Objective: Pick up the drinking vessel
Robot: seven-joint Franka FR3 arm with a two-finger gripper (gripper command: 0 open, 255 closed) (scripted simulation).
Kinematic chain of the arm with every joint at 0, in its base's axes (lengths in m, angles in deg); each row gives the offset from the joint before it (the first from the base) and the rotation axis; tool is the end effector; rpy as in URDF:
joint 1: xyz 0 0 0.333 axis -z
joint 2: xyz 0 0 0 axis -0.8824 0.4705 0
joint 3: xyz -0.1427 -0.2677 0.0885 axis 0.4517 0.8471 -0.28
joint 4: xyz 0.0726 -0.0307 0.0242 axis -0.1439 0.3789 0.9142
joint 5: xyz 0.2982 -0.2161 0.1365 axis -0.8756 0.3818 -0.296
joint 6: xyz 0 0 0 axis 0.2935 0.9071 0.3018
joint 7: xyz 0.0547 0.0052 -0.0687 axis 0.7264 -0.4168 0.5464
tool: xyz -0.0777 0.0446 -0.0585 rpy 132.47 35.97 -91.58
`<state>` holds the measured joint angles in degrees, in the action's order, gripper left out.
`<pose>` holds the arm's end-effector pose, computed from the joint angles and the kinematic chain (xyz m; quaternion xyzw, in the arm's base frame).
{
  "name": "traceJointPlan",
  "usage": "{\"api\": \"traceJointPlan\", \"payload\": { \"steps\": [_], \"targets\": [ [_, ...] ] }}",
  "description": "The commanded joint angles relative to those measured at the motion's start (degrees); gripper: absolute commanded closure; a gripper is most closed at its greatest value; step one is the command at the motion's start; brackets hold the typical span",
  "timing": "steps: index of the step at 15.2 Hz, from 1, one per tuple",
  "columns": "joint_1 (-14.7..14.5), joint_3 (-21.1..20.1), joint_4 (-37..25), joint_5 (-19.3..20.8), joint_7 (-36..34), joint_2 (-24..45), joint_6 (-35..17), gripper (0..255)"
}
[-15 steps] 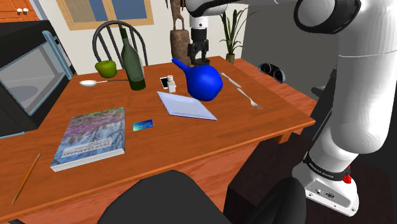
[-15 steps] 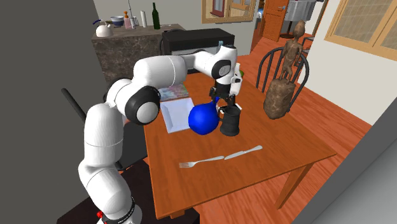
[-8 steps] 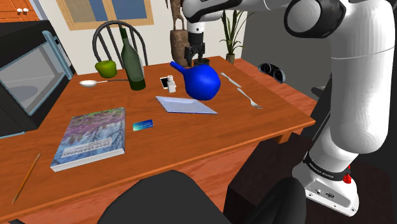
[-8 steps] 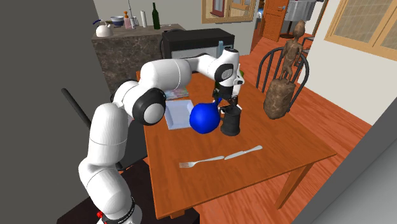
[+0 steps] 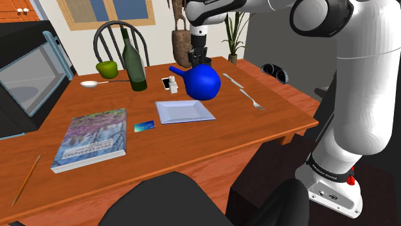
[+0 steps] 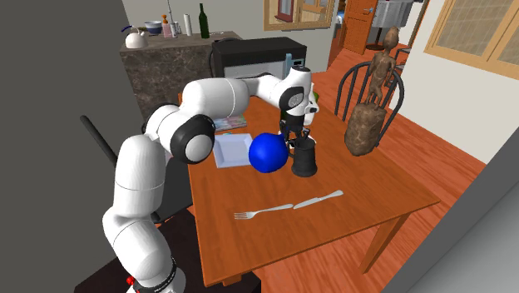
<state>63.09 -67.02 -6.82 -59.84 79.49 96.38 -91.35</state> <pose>0.6808 -0.0596 0.4706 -0.9981 -0.0482 -0.0311 0.0204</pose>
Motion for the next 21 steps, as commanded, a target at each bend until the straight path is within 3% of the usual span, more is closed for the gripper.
{"api": "traceJointPlan", "payload": {
  "steps": [1,5,21],
  "targets": [
    [-0.1,-0.1,0.9,0.0,0.0,0.3,2.2,255],
    [0.1,-0.2,-0.9,-0.1,0.1,1.9,2.4,255],
    [0.4,-0.1,-13.6,0.0,-0.6,2.6,14.4,255]
  ]
}}
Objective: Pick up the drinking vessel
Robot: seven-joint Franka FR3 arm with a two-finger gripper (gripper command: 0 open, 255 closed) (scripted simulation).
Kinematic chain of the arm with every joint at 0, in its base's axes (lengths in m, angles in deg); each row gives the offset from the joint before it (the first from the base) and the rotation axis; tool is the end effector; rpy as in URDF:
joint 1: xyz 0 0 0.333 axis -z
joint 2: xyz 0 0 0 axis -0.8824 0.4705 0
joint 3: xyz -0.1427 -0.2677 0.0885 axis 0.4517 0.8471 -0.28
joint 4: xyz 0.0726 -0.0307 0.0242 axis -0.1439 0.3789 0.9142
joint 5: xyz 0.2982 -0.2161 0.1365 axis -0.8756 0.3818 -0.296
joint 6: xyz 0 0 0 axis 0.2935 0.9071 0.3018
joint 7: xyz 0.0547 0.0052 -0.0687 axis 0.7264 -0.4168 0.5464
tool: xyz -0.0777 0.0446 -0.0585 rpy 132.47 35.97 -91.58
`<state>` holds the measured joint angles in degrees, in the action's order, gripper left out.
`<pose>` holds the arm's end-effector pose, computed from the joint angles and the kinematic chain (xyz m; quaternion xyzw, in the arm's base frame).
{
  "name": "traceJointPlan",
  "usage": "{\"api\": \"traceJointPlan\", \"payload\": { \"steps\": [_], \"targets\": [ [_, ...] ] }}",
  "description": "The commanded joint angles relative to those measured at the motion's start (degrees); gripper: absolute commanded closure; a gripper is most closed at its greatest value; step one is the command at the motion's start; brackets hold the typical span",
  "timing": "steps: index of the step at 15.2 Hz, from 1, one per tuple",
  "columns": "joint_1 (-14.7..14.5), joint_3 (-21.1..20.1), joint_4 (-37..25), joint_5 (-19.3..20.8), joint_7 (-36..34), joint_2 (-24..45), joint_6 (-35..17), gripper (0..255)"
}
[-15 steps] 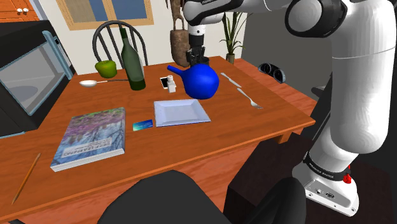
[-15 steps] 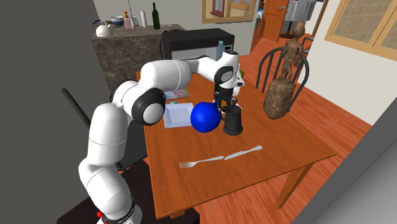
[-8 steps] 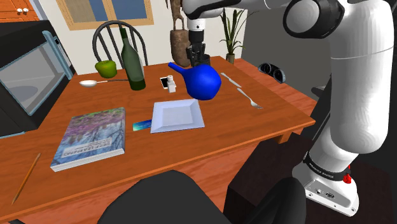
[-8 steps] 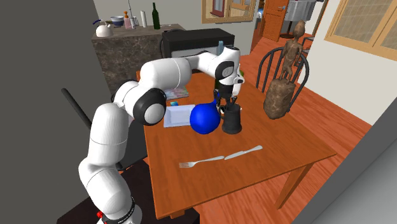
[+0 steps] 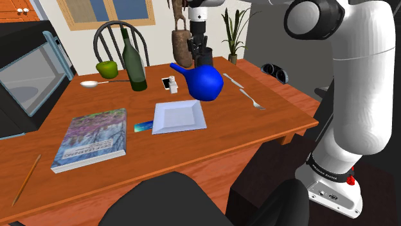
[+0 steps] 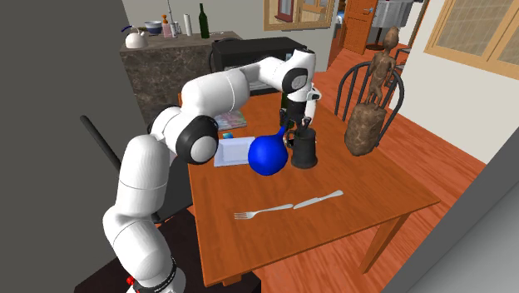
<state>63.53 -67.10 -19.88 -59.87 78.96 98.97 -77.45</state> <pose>0.6835 -0.0581 0.5276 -0.9984 -0.0499 -0.0016 0.0257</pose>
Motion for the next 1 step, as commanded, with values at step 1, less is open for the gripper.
{"api": "traceJointPlan", "payload": {
  "steps": [1],
  "targets": [
    [0.0,0.0,-0.5,0.0,0.0,0.0,0.5,255]
  ]
}}
